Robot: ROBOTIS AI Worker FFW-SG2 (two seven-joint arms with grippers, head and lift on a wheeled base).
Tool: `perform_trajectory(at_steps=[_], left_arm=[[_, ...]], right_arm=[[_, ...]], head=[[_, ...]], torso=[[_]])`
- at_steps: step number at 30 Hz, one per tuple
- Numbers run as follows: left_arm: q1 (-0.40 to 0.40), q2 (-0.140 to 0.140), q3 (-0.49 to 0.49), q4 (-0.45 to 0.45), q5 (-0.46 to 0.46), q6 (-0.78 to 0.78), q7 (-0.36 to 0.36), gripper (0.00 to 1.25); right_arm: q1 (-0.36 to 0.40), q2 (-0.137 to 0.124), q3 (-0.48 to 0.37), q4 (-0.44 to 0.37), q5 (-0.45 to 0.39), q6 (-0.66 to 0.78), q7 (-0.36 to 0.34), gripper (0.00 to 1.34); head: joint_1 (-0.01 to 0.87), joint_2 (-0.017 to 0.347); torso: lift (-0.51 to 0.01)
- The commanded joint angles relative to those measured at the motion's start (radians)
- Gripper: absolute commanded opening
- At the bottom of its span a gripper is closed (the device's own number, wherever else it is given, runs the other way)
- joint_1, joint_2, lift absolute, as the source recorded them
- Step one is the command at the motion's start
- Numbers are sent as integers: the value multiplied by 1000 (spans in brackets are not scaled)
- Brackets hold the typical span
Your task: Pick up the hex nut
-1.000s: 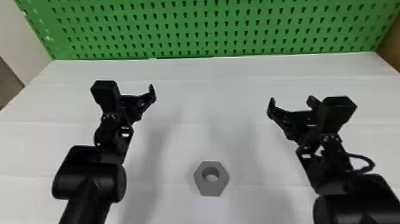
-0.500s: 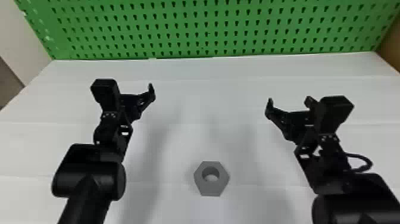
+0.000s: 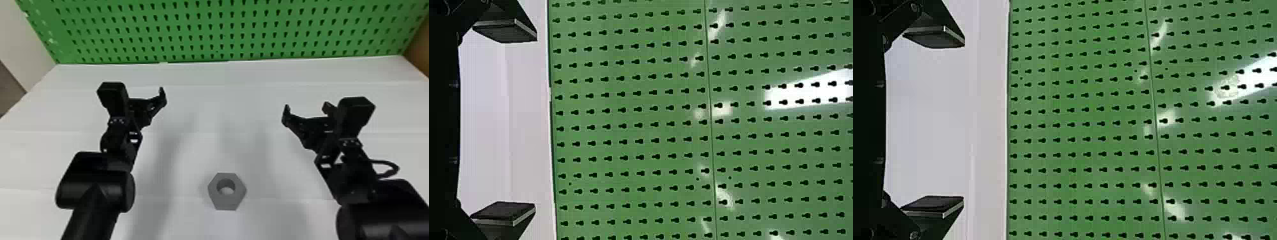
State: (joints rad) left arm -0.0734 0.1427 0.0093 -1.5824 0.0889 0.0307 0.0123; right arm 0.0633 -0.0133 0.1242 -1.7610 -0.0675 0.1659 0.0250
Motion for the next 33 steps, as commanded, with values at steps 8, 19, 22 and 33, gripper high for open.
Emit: perform_trajectory(at_steps=[8, 19, 22, 33], left_arm=[[-2, 0, 3, 2, 0, -2, 0, 1158], [-5, 2, 1, 7, -5, 0, 0, 1158], [-5, 2, 1, 9, -5, -2, 0, 1160], [-11, 2, -3, 18, -9, 0, 0, 1158]], right_arm=[[-83, -7, 2, -184, 52, 498, 139, 1121], [-198, -28, 49, -298, 69, 957, 176, 1121], [-230, -33, 60, -305, 67, 1064, 188, 1121], [-286, -40, 91, -305, 40, 1256, 197, 1121]], head=[[785, 149], [785, 149], [785, 149], [785, 149]], torso=[[-89], [-89], [-89], [-89]])
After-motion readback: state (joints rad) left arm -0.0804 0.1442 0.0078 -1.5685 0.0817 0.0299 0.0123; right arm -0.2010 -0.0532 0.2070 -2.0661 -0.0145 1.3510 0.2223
